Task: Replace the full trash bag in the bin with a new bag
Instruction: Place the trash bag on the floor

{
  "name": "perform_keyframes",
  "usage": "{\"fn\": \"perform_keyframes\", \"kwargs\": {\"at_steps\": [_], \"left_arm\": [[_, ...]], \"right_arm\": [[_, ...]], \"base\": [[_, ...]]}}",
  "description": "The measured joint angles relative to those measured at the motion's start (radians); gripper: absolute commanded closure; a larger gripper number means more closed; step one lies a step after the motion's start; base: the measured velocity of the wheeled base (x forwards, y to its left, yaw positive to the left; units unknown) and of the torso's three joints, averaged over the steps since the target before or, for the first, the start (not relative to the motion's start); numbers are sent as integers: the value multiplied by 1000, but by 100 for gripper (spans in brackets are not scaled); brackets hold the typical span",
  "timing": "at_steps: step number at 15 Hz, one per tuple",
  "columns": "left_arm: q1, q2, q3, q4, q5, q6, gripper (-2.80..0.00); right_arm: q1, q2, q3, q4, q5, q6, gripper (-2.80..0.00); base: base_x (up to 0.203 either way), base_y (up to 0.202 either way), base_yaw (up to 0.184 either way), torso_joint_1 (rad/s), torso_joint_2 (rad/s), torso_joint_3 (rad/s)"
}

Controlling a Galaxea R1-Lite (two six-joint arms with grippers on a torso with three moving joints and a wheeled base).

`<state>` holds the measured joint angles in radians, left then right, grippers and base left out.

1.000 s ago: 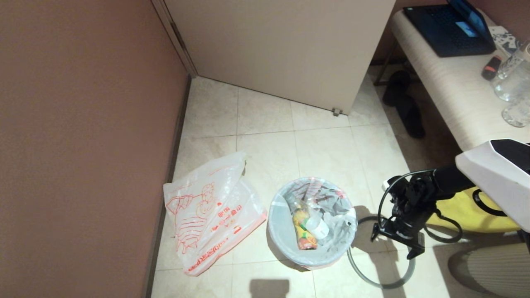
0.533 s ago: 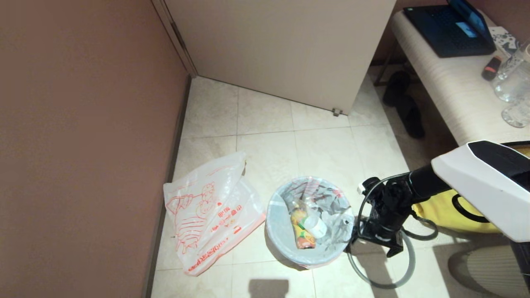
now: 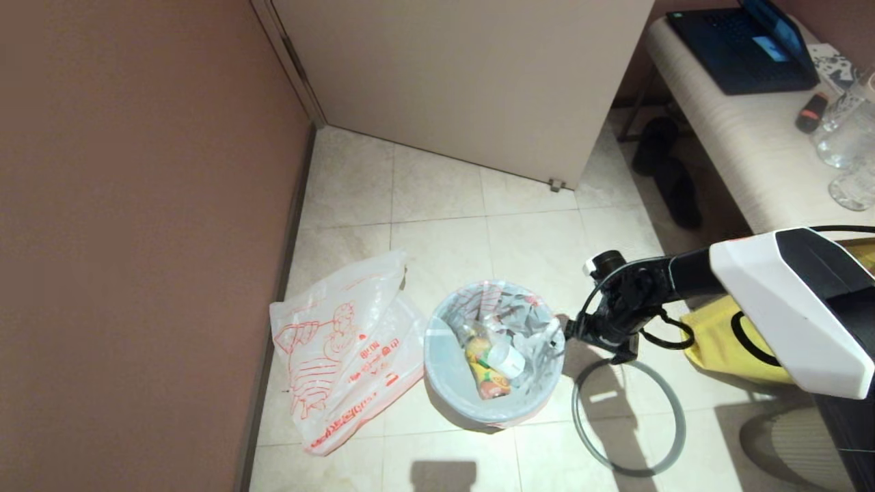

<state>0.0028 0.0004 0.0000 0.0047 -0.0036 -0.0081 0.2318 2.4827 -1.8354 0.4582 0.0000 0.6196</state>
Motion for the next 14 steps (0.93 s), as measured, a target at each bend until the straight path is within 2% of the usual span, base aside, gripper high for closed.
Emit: {"fn": "perform_keyframes", "kwargs": {"at_steps": [3, 5, 7, 9, 12, 14], "left_arm": [[0, 0, 0, 0, 0, 0, 0], [0, 0, 0, 0, 0, 0, 0], [0, 0, 0, 0, 0, 0, 0], [0, 0, 0, 0, 0, 0, 0], [0, 0, 0, 0, 0, 0, 0], [0, 0, 0, 0, 0, 0, 0]], "right_arm": [[-35, 0, -103, 3, 3, 1, -280], [-50, -20, -65, 22, 35, 39, -280], [-64, -31, -9, 48, 122, 119, -280], [-70, -24, 18, 76, 161, 159, -280], [-38, -18, 25, 129, 321, 226, -280], [-5, -2, 22, 146, 330, 229, -280]], "base": [[0, 0, 0, 0, 0, 0], [0, 0, 0, 0, 0, 0], [0, 0, 0, 0, 0, 0], [0, 0, 0, 0, 0, 0], [0, 0, 0, 0, 0, 0], [0, 0, 0, 0, 0, 0]]}}
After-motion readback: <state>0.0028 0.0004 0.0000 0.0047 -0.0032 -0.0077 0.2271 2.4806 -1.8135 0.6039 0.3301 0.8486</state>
